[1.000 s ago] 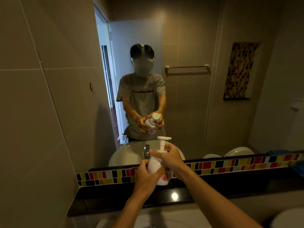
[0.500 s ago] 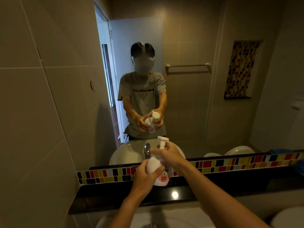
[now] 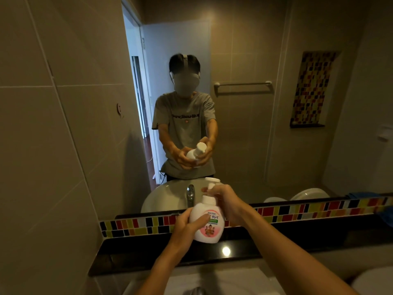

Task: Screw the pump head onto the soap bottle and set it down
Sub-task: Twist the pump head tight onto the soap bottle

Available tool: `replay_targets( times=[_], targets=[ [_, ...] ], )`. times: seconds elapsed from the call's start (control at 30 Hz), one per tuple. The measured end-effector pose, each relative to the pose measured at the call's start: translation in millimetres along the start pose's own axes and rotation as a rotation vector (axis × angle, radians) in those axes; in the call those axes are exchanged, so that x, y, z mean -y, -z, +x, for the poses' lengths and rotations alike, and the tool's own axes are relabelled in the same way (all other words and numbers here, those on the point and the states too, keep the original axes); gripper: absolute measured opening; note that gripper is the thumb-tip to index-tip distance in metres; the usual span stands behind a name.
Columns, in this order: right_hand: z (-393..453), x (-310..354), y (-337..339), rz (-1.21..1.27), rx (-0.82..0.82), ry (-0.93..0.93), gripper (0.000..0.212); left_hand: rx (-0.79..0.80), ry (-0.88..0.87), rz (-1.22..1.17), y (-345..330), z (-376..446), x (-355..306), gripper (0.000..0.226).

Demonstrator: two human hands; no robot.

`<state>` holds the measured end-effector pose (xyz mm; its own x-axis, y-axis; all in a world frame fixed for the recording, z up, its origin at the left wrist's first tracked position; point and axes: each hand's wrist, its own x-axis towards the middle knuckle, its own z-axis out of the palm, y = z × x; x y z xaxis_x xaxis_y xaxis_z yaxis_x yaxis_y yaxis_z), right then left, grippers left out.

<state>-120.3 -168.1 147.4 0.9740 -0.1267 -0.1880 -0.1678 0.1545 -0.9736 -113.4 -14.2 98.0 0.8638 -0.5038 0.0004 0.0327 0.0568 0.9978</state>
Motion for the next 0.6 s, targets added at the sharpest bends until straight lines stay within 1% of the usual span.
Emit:
replay_targets(
  times=[0.1,0.17,0.2,0.27,0.3,0.37,0.43,0.5,0.53,0.6],
  targets=[
    [1.5,0.9,9.4,0.167,0.156,-0.007,0.036,0.079,0.024,-0.031,7.3,-0.9,-3.1,0.041],
    [1.4,1.1,10.5,0.158,0.230,0.009,0.035,0.078,0.014,-0.016,6.0,-0.6,-3.9,0.037],
    [1.6,1.1,10.1,0.087,0.186,0.031,0.030,0.053,0.003,0.001,4.2,-0.4,-3.6,0.036],
    [0.7,0.1,7.8,-0.094,0.040,0.089,0.018,-0.022,-0.014,0.058,0.2,0.6,-1.3,0.037],
    [0.4,-0.8,5.8,-0.144,-0.007,0.104,0.015,-0.059,-0.023,0.081,-1.5,0.7,0.7,0.039],
    [-0.1,-1.6,2.3,-0.188,-0.045,0.132,0.016,-0.118,-0.041,0.091,-4.1,0.6,3.7,0.043],
    [-2.5,-1.5,0.1,-0.171,-0.014,0.136,0.014,-0.120,-0.033,0.034,-4.3,0.3,3.3,0.039],
    [-4.8,0.0,0.8,-0.033,0.052,0.065,0.021,-0.063,-0.004,-0.052,-1.6,-0.4,-0.9,0.036],
    [-5.8,1.0,1.7,0.030,0.087,0.025,0.026,-0.033,0.005,-0.066,0.3,-0.4,-2.8,0.038],
    [-5.6,1.4,3.4,0.071,0.134,0.009,0.028,-0.016,-0.009,-0.025,2.8,0.0,-4.3,0.041]
  ],
)
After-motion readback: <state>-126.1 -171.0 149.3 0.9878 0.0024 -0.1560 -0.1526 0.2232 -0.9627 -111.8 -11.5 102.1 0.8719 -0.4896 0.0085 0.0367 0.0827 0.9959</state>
